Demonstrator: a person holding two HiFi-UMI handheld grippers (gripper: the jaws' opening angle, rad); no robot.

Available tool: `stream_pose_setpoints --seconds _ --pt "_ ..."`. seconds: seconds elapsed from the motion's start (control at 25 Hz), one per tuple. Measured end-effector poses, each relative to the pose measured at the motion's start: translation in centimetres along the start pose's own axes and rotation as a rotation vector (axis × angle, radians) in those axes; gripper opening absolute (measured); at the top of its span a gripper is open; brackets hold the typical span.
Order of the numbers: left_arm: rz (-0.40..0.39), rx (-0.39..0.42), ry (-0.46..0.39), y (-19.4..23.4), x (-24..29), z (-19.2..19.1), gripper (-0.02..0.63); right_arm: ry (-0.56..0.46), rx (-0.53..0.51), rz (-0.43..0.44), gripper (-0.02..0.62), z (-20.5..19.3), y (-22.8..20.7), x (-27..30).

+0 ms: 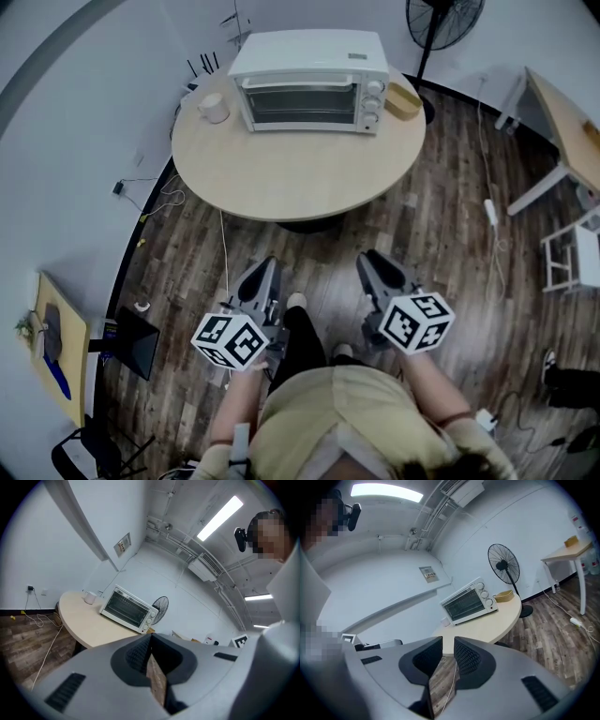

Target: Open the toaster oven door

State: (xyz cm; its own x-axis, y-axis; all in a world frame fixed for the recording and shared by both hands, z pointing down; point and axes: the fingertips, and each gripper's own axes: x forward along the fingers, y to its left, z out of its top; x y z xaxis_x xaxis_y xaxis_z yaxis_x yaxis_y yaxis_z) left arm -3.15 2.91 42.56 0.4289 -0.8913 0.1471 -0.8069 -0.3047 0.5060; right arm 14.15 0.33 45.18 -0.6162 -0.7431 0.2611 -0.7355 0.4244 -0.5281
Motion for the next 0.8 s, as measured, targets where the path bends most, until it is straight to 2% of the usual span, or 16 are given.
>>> stream_pose_setpoints --seconds 0.12,0.36,0.8 --pt "0.005 0.057 0.004 1.4 2.3 1.3 0.002 -0.016 -0.010 -0.010 0.069 1.3 -0.1 2.1" --pt "-0.017 0.165 0.031 3.8 6.5 4.3 0.002 -0.046 0.048 -0.030 0.114 3.7 0.0 7.5" --pt "-0.036 0.164 0.066 9.6 12.6 8.4 0.002 -0.096 0.101 -0.074 0.133 9.1 -0.4 15.3"
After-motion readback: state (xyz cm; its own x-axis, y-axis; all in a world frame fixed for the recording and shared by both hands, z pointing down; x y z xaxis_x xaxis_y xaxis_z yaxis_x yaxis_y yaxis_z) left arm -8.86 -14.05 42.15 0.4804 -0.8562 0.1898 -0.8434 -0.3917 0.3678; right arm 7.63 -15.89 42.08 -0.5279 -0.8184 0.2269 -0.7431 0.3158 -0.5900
